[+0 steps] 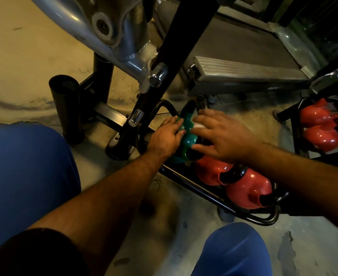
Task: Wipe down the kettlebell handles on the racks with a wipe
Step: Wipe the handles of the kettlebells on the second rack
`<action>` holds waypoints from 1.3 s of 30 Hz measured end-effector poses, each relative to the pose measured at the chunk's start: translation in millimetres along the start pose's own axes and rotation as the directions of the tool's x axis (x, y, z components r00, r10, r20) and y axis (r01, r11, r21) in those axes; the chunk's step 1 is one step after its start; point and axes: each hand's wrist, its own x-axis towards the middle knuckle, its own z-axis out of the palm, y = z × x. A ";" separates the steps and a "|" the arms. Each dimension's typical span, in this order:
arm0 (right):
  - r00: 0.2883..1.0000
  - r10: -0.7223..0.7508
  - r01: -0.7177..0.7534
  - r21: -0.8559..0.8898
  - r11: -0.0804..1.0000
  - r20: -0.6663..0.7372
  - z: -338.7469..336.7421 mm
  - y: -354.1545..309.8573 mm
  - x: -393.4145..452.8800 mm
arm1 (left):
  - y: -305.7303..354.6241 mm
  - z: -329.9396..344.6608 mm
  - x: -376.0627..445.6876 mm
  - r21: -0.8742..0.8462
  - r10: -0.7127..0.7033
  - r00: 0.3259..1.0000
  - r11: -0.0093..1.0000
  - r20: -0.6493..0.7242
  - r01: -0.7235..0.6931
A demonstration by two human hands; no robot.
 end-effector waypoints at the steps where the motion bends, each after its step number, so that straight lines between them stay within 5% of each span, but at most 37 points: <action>1: 0.998 0.031 -0.032 0.024 0.999 0.047 -3.6 2.4 4.9 | 0.2 0.3 -1.5 -0.005 -0.001 1.000 1.000 -0.010 0.001; 5: 0.979 -0.158 0.155 0.034 0.987 0.127 -3.8 8.2 9.2 | -0.6 1.0 -3.1 0.012 0.011 1.000 1.000 -0.026 -0.010; 9: 0.974 -0.032 0.022 0.046 0.999 0.224 -13.3 33.6 32.3 | 1.3 6.1 -3.3 -0.006 0.013 0.999 1.000 -0.052 -0.013; 13: 0.955 -0.182 0.175 0.049 0.983 0.234 -8.9 41.9 46.0 | 0.7 3.5 -3.1 -0.004 0.036 0.998 0.999 -0.059 -0.037; 16: 0.958 -0.055 0.026 0.107 0.994 0.280 -15.7 61.1 57.0 | 2.3 4.5 -4.4 0.004 0.047 0.997 0.999 -0.067 -0.046; 20: 0.923 -0.164 0.129 0.122 0.984 0.349 -8.4 64.1 74.0 | 3.2 1.5 -4.6 -0.002 0.058 0.995 0.998 -0.080 -0.059; 24: 0.885 -0.019 -0.022 0.082 0.996 0.466 -16.8 61.4 94.4 | 2.4 8.4 -6.6 -0.015 0.064 0.992 0.998 -0.112 -0.066; 31: 0.840 0.089 0.016 -0.187 0.982 0.536 -10.0 43.1 115.1 | 4.4 10.3 -6.8 -0.062 0.001 0.992 0.998 -0.125 -0.009; 34: 0.845 0.023 0.076 -0.163 0.984 0.534 -3.3 45.2 118.8 | 4.5 8.9 -8.8 -0.052 0.030 0.987 0.998 -0.159 -0.039; 37: 0.803 0.149 -0.104 -0.110 0.988 0.577 -7.3 53.0 126.8 | 4.4 7.7 -7.9 -0.071 -0.015 0.992 0.997 -0.126 0.007; 39: 0.804 0.135 -0.096 -0.097 0.991 0.579 -4.5 52.9 126.1 | 4.5 7.4 -8.5 -0.082 -0.003 0.991 0.997 -0.131 -0.008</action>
